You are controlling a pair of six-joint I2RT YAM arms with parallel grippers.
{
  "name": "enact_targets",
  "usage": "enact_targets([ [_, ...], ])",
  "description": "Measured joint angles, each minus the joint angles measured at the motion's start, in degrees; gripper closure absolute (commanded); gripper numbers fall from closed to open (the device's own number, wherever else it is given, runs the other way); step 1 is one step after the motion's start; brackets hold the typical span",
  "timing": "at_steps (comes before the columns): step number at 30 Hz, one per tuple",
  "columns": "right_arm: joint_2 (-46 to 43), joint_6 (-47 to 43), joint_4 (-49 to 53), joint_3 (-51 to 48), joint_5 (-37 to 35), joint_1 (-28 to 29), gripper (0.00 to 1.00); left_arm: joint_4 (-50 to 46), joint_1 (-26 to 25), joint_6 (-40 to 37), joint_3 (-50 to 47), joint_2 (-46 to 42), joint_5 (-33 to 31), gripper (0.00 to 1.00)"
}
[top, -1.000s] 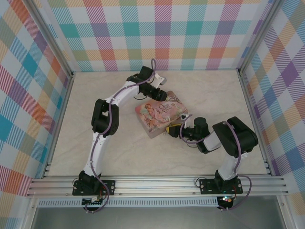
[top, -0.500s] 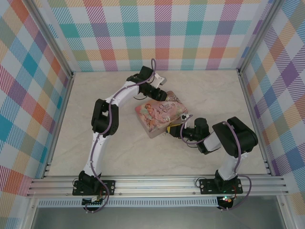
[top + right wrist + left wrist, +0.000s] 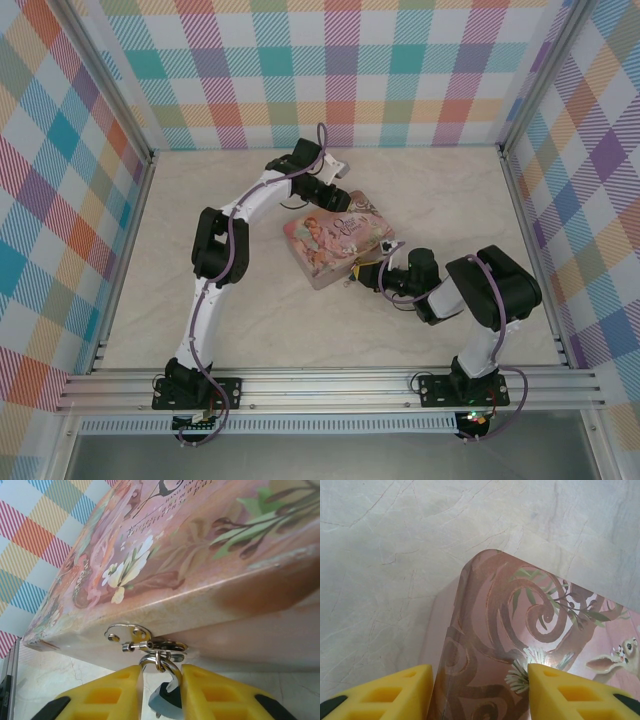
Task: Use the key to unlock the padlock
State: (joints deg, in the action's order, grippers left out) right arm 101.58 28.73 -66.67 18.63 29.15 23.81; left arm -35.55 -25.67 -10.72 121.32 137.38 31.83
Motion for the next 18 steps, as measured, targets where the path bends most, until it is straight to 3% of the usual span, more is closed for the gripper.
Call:
enact_targets([
  [15,-0.8,0.1,1.5,-0.1,-1.1,0.0,1.00,0.0,0.0,0.0,0.0,0.0,0.0,0.50],
  [18,-1.4,1.4,2.4,-0.1,-1.6,0.2,1.00,0.0,0.0,0.0,0.0,-0.1,-0.1,0.50],
])
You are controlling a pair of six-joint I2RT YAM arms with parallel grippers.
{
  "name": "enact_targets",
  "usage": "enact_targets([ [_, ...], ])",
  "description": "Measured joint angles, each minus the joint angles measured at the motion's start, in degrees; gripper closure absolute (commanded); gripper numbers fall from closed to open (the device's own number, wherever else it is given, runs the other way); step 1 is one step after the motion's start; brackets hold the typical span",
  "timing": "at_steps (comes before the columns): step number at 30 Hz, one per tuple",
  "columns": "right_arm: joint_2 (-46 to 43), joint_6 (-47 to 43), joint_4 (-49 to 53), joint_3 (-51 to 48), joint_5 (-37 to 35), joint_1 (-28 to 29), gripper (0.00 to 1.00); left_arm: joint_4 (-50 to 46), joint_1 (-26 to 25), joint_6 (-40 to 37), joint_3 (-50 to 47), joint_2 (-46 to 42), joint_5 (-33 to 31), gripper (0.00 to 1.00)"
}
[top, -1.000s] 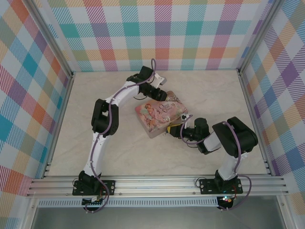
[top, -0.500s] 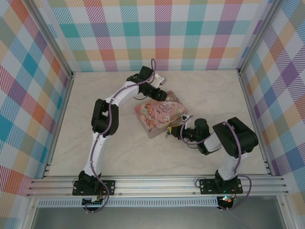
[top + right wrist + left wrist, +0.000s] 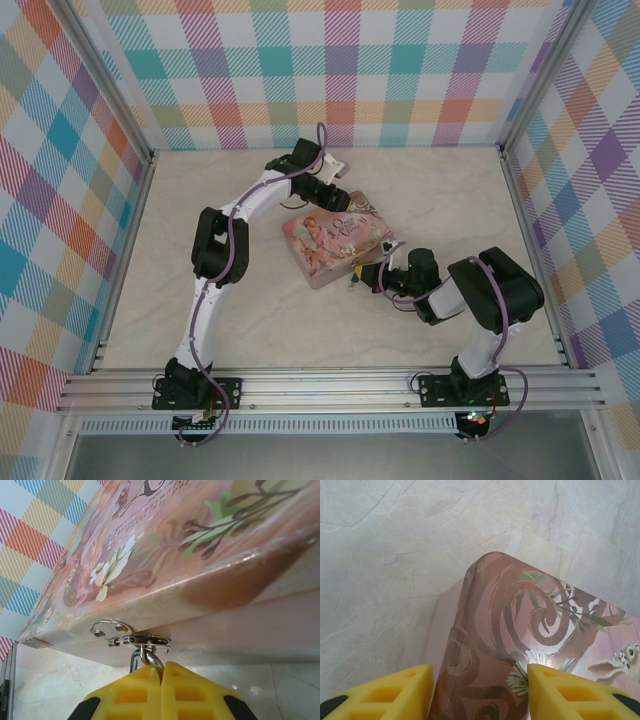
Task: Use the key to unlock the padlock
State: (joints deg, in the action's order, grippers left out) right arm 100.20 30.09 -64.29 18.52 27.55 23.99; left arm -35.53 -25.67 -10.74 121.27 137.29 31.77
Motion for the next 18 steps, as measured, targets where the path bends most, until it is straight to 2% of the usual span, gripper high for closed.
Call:
enact_targets([
  [7,-2.4,4.6,2.7,-0.3,-3.1,0.1,1.00,1.8,0.0,0.0,-2.2,-1.3,-1.6,0.50],
  [18,-2.4,17.0,0.3,-1.1,-8.1,0.5,1.00,6.2,0.0,0.6,-8.1,-4.7,-4.9,0.43],
])
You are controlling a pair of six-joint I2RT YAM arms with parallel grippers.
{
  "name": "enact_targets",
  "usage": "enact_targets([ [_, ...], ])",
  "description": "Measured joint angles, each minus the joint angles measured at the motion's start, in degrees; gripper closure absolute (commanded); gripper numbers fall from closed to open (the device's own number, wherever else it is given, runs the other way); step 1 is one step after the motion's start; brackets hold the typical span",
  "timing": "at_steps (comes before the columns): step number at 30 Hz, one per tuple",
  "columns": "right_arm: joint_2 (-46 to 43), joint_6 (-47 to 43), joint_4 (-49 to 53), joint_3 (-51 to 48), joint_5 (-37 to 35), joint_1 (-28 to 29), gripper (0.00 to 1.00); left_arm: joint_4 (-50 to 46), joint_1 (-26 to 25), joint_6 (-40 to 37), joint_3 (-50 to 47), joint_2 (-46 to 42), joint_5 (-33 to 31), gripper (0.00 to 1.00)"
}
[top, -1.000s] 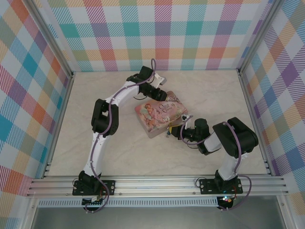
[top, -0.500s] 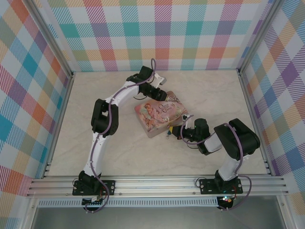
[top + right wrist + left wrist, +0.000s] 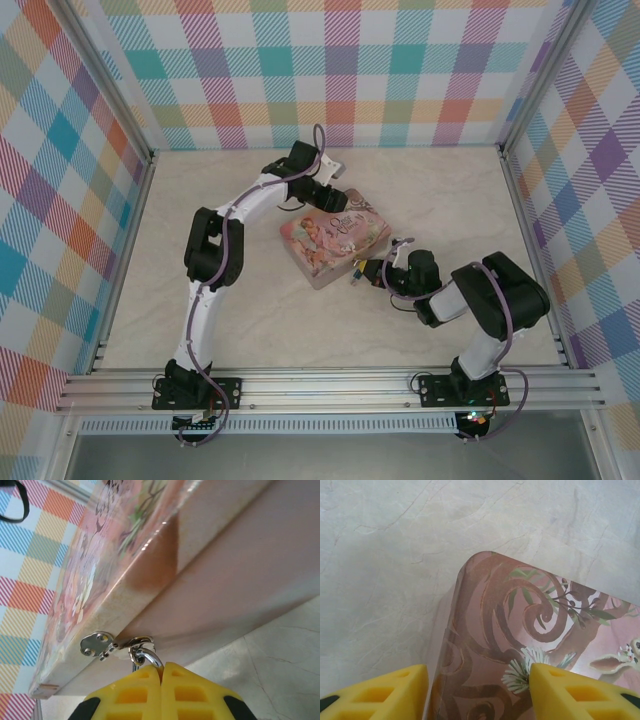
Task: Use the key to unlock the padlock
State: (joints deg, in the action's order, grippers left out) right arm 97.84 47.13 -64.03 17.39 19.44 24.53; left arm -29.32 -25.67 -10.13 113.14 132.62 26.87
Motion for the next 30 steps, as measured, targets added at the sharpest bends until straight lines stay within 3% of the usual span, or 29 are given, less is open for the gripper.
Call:
enact_targets([
  [16,0.0,10.3,-2.4,0.0,-8.9,0.0,1.00,4.0,0.4,0.2,-2.9,-1.4,-4.1,0.27],
  [19,-1.9,11.0,-2.2,0.0,-11.7,-0.1,1.00,4.0,0.5,0.3,-3.2,-1.7,-4.6,0.16],
  [24,-8.3,9.3,4.4,-0.2,-14.6,-0.1,1.00,4.6,1.5,2.3,-6.3,-3.7,-5.7,0.00],
  [30,-25.5,0.2,22.7,1.4,-15.0,-0.1,1.00,4.5,4.2,6.0,-11.3,-8.6,-5.3,0.00],
])
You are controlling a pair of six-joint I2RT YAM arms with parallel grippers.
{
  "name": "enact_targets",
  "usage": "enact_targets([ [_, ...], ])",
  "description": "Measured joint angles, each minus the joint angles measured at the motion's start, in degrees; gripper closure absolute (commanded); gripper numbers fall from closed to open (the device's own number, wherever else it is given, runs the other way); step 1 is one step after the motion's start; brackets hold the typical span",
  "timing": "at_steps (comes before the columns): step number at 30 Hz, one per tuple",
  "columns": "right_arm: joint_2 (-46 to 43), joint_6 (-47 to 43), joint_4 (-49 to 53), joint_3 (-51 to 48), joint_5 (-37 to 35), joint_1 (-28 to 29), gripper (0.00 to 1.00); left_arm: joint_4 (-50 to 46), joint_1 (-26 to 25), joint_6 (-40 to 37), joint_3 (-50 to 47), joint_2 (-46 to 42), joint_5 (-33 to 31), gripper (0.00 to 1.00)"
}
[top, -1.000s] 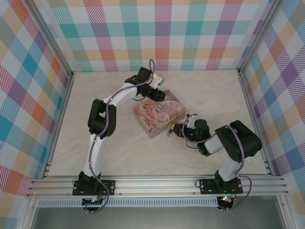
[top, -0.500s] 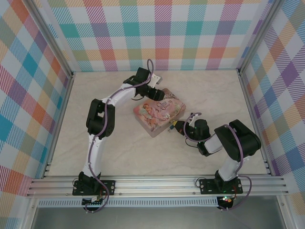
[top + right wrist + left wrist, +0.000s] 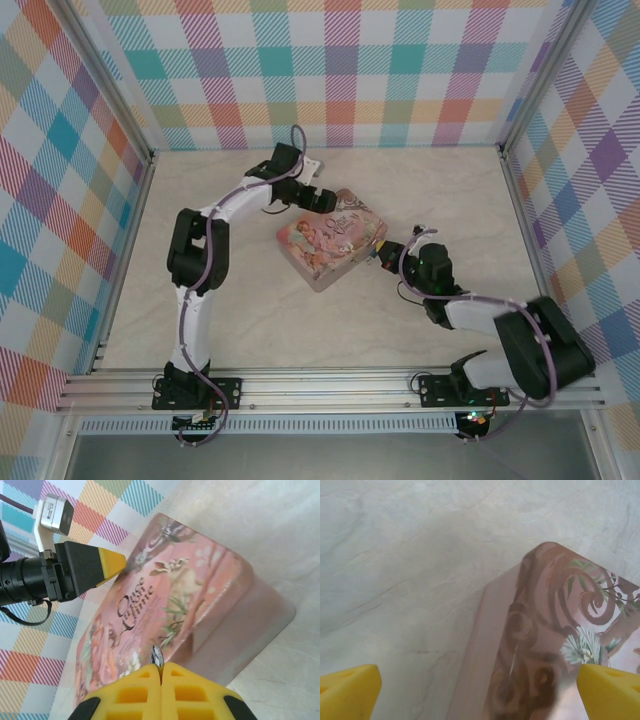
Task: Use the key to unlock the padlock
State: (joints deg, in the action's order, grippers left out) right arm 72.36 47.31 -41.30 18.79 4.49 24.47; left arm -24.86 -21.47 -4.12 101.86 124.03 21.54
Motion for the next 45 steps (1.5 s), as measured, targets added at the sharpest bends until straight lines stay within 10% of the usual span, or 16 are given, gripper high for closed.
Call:
enact_targets([
  [13,-19.8,-12.0,42.1,6.1,10.9,0.2,1.00,5.7,3.3,5.1,-18.4,-31.6,-2.2,0.00],
  [31,3.6,-7.0,46.2,8.6,11.6,7.1,1.00,5.9,3.3,13.5,-40.1,-57.4,-8.2,0.00],
  [45,-1.4,-9.2,46.1,9.5,5.6,7.5,0.56,2.1,3.3,13.6,-43.0,-62.4,-13.0,0.00],
])
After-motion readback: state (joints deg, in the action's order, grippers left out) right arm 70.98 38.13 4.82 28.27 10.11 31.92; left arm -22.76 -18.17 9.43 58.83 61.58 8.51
